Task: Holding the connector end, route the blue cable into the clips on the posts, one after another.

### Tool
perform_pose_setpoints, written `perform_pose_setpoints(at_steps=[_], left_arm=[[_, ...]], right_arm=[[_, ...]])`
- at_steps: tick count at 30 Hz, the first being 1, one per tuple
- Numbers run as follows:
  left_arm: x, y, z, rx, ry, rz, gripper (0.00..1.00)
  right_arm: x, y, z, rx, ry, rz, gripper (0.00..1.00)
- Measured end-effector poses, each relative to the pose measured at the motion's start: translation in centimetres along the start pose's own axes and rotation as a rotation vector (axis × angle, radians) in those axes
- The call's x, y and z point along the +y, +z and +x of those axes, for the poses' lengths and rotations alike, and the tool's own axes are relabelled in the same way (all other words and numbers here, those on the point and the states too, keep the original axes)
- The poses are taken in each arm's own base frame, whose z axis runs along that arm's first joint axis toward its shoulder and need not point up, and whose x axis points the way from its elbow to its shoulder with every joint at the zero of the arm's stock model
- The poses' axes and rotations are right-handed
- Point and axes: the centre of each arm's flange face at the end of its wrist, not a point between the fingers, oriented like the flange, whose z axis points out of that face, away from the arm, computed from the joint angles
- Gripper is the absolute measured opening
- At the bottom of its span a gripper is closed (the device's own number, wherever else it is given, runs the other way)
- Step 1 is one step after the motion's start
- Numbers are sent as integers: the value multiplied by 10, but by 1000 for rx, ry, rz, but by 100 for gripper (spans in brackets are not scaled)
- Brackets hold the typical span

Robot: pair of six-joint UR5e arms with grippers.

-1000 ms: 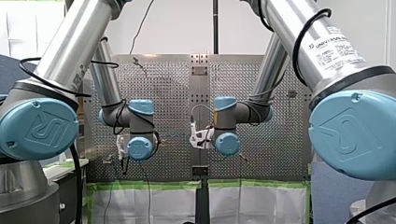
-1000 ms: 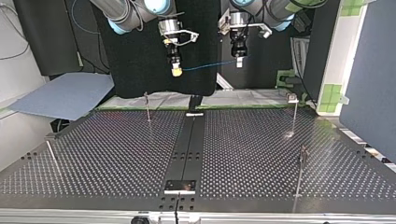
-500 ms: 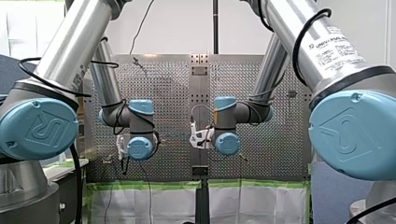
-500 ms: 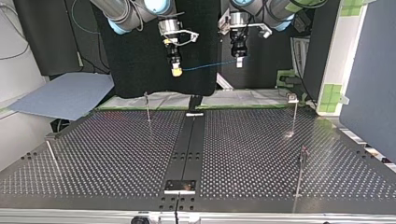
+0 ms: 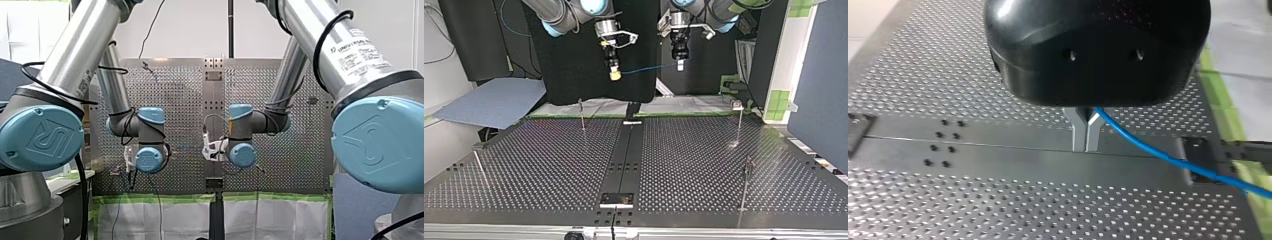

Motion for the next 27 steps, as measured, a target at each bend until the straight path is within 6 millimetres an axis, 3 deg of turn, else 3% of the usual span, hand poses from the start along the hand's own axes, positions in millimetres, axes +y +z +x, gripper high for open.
perform_pose_setpoints(at_steps=[10, 27], left_arm=[[2, -2, 3, 23, 15, -1, 0], [2, -3, 3, 23, 15, -1, 0]], right_arm=[[-5, -10, -43, -93, -28, 15, 0], [-5, -11, -47, -100, -30, 16, 0]])
